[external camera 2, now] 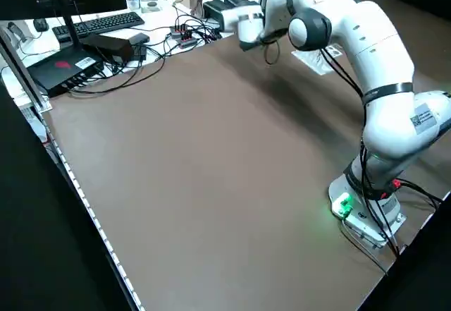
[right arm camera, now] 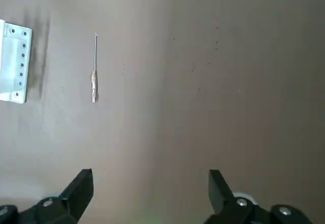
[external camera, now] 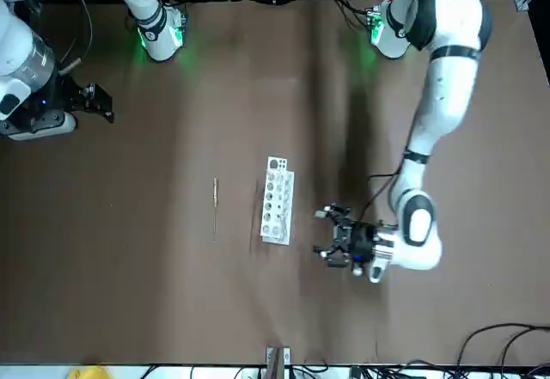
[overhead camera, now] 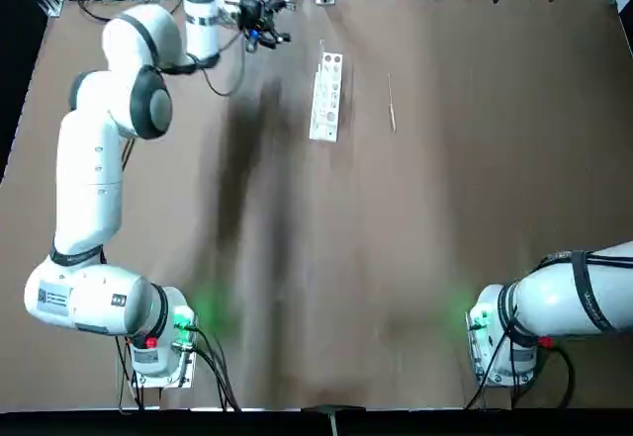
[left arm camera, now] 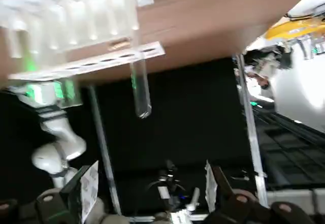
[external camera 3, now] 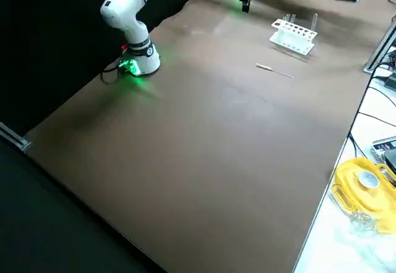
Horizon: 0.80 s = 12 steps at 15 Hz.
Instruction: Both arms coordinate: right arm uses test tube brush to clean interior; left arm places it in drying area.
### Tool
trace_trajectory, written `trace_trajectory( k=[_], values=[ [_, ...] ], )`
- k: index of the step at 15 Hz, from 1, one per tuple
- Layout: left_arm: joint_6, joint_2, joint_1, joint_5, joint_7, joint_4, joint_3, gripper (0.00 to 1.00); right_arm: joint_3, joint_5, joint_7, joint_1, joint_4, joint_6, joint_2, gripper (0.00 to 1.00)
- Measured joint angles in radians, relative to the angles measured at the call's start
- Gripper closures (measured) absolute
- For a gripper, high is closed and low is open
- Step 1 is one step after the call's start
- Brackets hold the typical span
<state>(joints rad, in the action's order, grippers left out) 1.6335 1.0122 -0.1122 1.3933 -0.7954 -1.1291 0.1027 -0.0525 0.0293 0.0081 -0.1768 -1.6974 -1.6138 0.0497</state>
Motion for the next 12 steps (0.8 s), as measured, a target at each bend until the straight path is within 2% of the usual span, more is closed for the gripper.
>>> trace_trajectory(
  k=[5,9,11,12],
  values=[
    [-0.09,-0.149,0.126,-0.322,-0.009,0.002,-0.002,0.01,-0.001,0.0,0.0,0.0,0.0,0.001,0.0,0.0],
    [-0.172,-0.3,0.145,-0.698,0.013,0.003,-0.001,0.01,-0.009,0.0,0.001,0.006,0.0,-0.002,0.0,0.0],
    [-0.227,-0.379,0.143,-0.847,0.064,0.003,0.0,0.01,-0.012,0.0,0.001,0.037,0.0,-0.002,0.0,0.0],
    [-0.287,-0.453,0.141,-0.961,0.144,0.001,0.0,0.01,-0.016,0.001,-0.003,0.076,0.0,-0.002,0.0,0.0]
  ],
)
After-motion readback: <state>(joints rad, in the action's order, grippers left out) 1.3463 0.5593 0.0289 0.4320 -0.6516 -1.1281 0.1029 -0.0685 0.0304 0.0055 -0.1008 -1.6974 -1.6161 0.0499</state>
